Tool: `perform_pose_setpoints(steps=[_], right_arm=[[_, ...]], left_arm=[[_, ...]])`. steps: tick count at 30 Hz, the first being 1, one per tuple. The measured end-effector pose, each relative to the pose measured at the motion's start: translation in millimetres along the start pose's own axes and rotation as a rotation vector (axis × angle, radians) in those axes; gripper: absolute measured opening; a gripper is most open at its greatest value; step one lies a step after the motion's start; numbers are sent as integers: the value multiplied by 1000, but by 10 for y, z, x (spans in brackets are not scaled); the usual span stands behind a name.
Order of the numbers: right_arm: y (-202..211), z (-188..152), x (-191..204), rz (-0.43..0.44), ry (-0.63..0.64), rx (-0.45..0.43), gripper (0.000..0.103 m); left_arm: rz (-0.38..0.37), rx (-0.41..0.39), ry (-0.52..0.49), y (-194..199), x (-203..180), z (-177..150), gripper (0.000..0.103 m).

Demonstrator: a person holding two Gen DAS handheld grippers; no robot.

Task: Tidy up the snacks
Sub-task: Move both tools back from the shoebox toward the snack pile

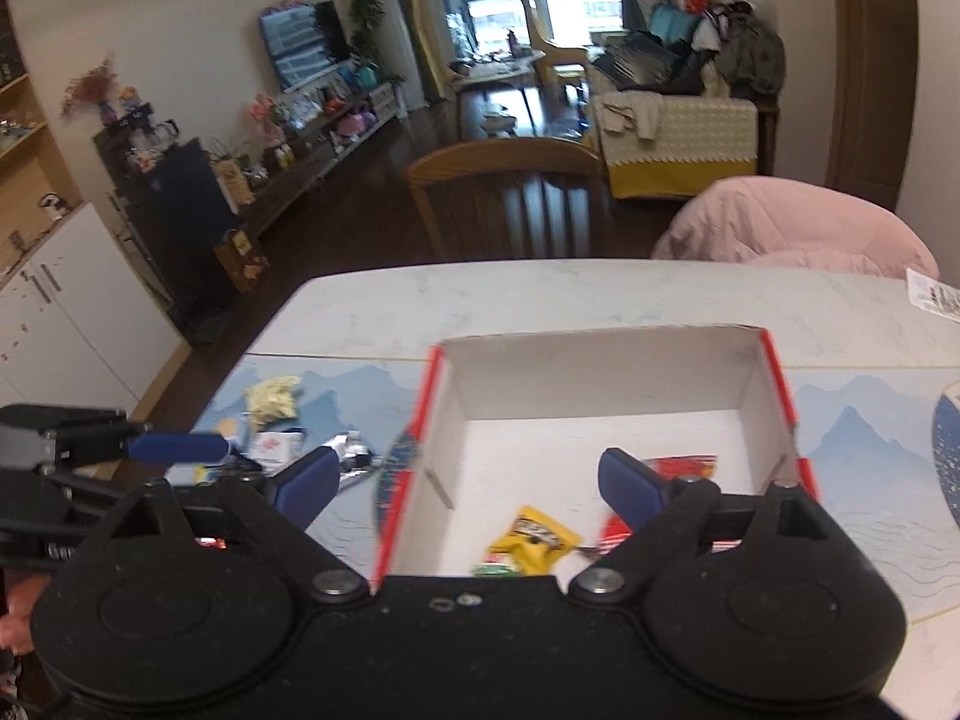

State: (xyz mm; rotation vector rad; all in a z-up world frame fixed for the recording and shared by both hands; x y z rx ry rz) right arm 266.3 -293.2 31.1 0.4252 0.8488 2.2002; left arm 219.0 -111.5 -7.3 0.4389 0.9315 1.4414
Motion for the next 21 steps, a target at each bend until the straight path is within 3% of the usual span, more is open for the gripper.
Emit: perform_pose_setpoints(steps=[14, 21], right_arm=[[-241, -23, 924, 60, 71, -23, 103], [-626, -125, 1433, 86, 47, 46, 103]], left_arm=[[61, -117, 104, 523, 1063, -15, 74], [107, -115, 142, 510, 1625, -98, 75]])
Point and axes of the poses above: each gripper's, at about its wrist camera, not at the fingertips, and y roughly against the way its jaws point, x to its left, z to its top, the point moved 3 cm from there along -y, roughly the way its jaws point, and after that the axes turned 13 degrees about y, right-handed, at the moved point
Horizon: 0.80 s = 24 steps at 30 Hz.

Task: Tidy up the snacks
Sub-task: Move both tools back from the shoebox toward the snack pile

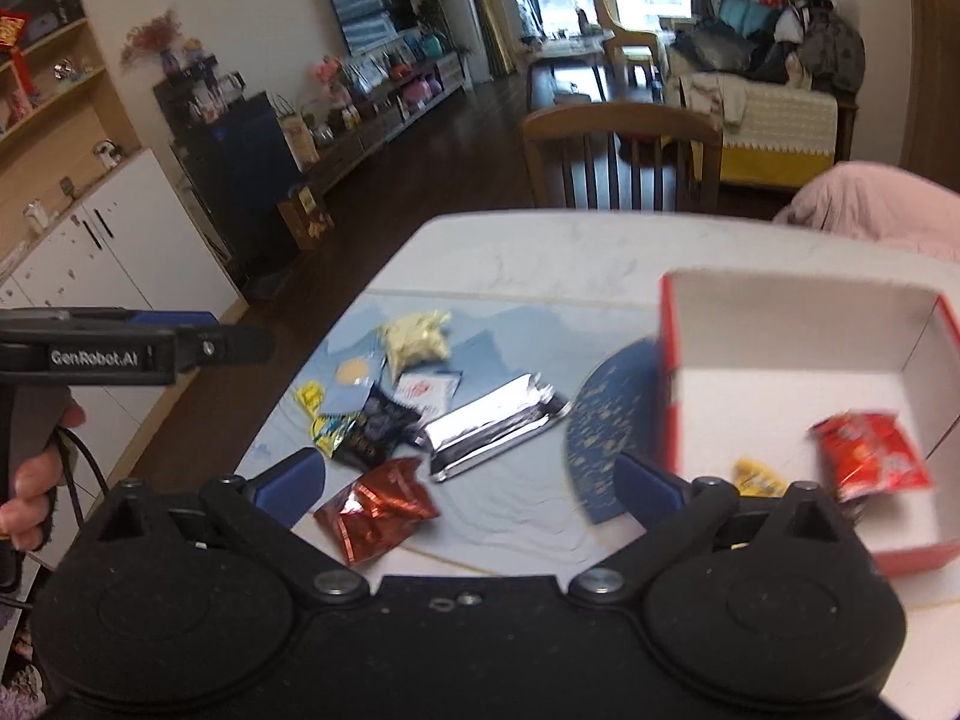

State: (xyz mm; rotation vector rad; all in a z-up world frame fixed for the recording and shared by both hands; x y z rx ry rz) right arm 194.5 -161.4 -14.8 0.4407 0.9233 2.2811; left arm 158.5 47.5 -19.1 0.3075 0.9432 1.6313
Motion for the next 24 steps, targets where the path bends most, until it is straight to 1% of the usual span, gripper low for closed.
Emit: perform_pose_setpoints(steps=[7, 12, 16, 19, 24], right_arm=[[-455, -71, 413, -41, -71, 59, 102], [-751, -111, 608, -78, -131, 119, 102], [-988, -140, 705, -114, -193, 168, 101], [-1143, -140, 750, -134, -216, 192, 101], [-1356, -191, 746, -149, -271, 256, 99]], left_arm=[[57, 9, 25, -137, 592, -90, 75], [92, -3, 18, -205, 911, -153, 75], [100, 1, 7, -299, 1028, -182, 75], [95, 11, 7, -372, 1117, -191, 75], [96, 34, 1, -504, 1248, -206, 75]])
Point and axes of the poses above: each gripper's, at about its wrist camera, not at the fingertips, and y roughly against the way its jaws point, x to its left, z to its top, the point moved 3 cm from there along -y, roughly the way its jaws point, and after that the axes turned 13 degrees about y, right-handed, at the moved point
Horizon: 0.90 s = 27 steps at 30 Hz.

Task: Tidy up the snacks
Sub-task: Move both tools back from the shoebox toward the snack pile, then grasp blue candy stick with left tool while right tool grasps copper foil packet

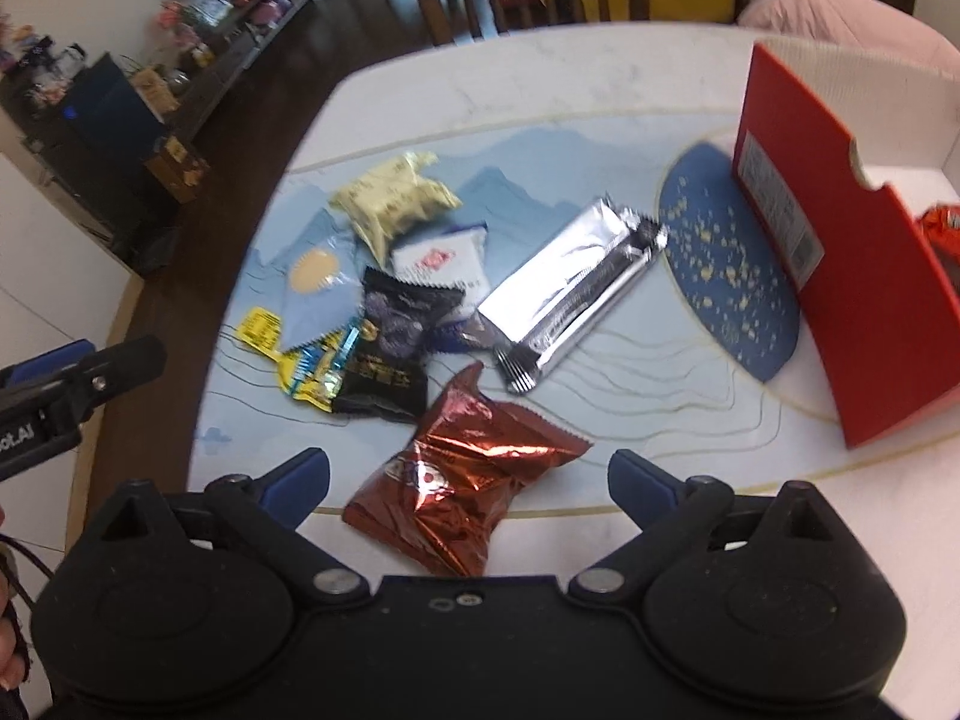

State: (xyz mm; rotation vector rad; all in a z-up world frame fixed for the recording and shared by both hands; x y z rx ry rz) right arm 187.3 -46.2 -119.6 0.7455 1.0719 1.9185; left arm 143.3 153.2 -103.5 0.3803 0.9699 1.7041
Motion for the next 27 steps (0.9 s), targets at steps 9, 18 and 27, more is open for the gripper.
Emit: perform_pose_setpoints(steps=[9, 18, 27], right_arm=[[-161, -11, 55, 21, -10, 53, 90], [-231, 45, -3, 28, -47, 59, 86], [-294, -11, -110, 73, -66, 87, 66]], left_arm=[[-50, 42, -58, -296, -87, -56, 75], [-55, 80, -87, -558, -174, -90, 75], [-76, 129, -103, -744, -260, -107, 74]])
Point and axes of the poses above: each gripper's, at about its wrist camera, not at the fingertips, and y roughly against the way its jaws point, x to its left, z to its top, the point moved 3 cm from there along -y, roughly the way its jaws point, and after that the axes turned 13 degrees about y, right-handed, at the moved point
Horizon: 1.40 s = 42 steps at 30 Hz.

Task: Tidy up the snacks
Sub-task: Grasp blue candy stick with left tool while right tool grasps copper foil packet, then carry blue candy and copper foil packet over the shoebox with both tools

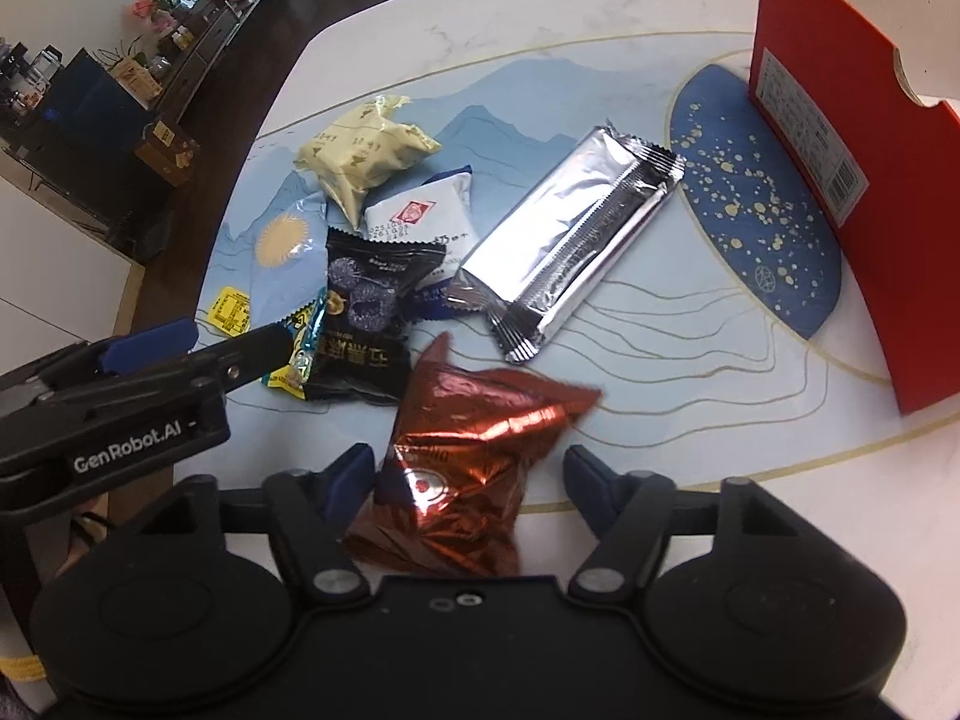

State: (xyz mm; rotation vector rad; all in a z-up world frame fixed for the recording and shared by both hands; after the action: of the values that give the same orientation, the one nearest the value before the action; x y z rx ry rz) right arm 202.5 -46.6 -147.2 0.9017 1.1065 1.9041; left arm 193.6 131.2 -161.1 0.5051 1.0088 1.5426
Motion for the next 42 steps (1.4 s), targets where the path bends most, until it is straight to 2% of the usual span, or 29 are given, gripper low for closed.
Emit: perform_pose_setpoints(steps=[1, 3, 4, 8, 12, 20, 22, 23, 27, 34, 42], right_arm=[[2, -4, -15, 9, 1, 4, 60], [20, -16, -40, 22, 6, 4, 55], [26, -20, -53, 20, 8, 4, 53], [44, -39, -113, 31, 1, 0, 51], [63, -54, -148, 29, 4, -7, 50], [101, -69, -223, 24, -5, -20, 48], [109, -72, -234, 23, -6, -24, 48], [113, -74, -238, 21, -6, -26, 48], [134, -79, -251, 17, -5, -40, 46], [217, -111, -270, 1, 21, -58, 38], [478, -186, -347, 14, 41, -80, 37]], left_arm=[[-3, 2, -2, -16, -16, 4, 72], [-6, 15, -6, -59, -43, 10, 63], [-7, 20, -5, -80, -54, 12, 62], [-19, 45, -5, -158, -93, 13, 47], [-19, 60, -10, -228, -146, 9, 38], [-16, 64, -36, -302, -305, -2, 32], [-20, 65, -35, -304, -318, 0, 23], [-25, 66, -37, -302, -326, -4, 12], [-20, 66, -27, -298, -329, -15, 11], [-26, 71, 24, -233, -309, -17, 11], [-18, 61, 73, -14, -288, -31, 11]])
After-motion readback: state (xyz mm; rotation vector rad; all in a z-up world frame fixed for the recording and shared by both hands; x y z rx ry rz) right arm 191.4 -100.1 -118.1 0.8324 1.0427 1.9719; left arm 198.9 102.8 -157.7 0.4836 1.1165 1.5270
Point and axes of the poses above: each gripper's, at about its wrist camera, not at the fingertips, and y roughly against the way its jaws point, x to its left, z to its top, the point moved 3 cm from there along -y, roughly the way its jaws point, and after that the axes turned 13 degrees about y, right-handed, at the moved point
